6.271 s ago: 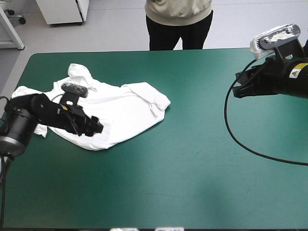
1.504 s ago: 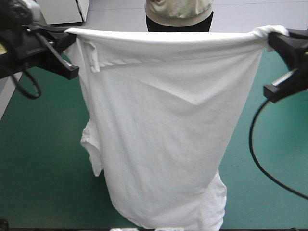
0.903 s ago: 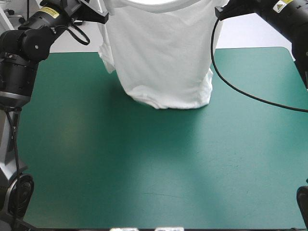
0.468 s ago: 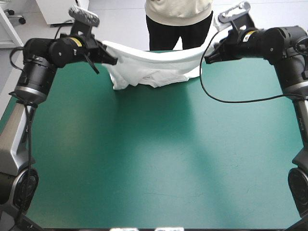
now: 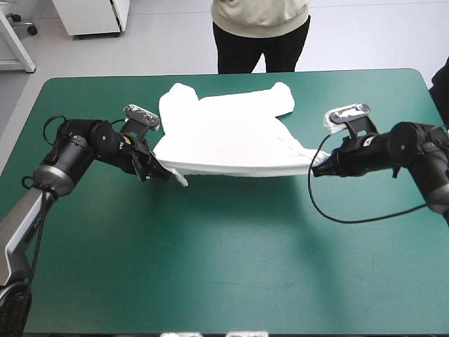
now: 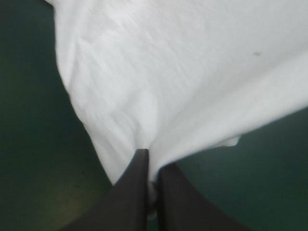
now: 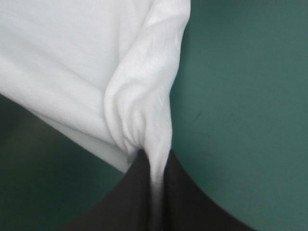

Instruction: Fold the cloth

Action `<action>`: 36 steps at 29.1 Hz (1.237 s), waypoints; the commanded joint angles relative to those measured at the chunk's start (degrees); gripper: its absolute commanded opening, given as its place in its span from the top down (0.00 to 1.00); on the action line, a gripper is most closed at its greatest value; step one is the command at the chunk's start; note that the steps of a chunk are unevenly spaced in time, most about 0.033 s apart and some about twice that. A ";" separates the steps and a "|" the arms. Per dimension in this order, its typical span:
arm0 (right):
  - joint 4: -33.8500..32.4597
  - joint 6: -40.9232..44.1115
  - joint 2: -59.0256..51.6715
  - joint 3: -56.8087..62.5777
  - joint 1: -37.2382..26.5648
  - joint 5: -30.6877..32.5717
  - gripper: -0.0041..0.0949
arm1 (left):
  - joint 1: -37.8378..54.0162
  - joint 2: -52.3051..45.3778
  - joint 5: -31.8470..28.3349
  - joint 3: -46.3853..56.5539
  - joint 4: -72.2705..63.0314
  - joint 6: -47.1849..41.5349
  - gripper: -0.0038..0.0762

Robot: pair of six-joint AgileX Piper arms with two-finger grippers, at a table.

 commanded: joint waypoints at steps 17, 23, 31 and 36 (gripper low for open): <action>-6.91 12.38 -30.21 29.16 -0.91 9.11 0.98 | -1.38 -6.16 8.46 19.86 -11.82 13.67 0.96; -5.68 12.23 -30.21 35.54 -0.91 2.60 0.98 | -7.23 -6.16 7.19 23.19 -11.57 13.44 0.96; -6.13 12.22 -24.52 36.77 -0.91 -7.76 0.98 | -10.43 -6.16 -3.00 23.24 -10.01 12.15 0.96; -5.88 11.94 -18.97 36.77 -0.91 -12.58 0.95 | -10.43 -6.05 -6.77 23.24 -4.55 7.42 0.93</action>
